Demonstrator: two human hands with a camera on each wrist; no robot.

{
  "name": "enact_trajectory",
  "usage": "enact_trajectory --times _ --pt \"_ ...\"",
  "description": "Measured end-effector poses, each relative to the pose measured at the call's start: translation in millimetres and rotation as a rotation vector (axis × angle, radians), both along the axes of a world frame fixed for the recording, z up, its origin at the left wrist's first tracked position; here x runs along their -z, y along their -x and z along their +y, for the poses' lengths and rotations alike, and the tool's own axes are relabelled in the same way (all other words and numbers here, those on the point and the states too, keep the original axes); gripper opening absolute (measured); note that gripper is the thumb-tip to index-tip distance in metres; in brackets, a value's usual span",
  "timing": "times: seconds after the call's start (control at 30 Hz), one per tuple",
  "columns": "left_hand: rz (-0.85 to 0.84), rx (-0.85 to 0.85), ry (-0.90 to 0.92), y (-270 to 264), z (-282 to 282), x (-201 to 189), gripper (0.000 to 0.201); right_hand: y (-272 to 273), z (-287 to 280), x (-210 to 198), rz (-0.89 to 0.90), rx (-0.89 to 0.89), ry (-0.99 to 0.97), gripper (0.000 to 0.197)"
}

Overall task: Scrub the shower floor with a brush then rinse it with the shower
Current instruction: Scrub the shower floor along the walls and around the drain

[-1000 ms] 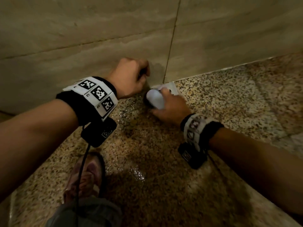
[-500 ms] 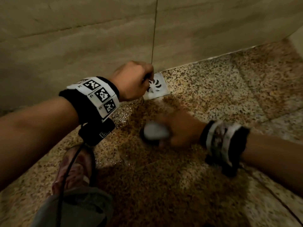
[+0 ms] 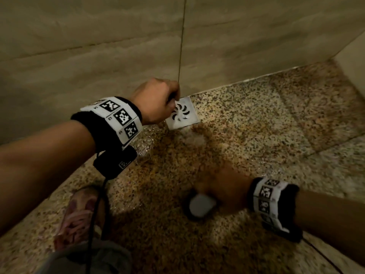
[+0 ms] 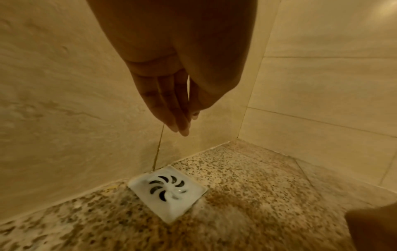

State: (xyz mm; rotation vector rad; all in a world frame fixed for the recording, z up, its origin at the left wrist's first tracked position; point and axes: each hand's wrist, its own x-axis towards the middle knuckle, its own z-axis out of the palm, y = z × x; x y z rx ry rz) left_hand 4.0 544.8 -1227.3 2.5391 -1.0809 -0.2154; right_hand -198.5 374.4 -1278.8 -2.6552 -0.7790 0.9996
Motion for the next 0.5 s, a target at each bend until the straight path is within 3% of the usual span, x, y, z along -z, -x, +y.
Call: enact_trajectory --times 0.1,0.2,0.3,0.4,0.5 --pt "0.018 0.006 0.009 -1.5 -5.6 -2.0 0.016 -39.4 -9.3 0.8 -0.049 0.246 0.125 0.044" --pt "0.028 0.014 0.059 0.0 -22.0 -8.1 0.017 -75.2 -20.8 -8.7 -0.128 0.35 0.158 0.043" --pt "0.035 0.068 0.084 -0.4 -33.2 -8.9 0.017 -49.0 -16.2 -23.3 -0.036 0.273 0.058 0.048" --pt "0.009 0.124 0.057 -4.8 -40.6 -7.0 0.017 3.1 -7.6 -11.0 0.13 0.085 0.198 0.054" --pt "0.025 0.158 0.03 -7.7 -54.2 -4.6 0.017 -21.8 -16.3 -0.5 0.018 0.323 0.159 0.058"
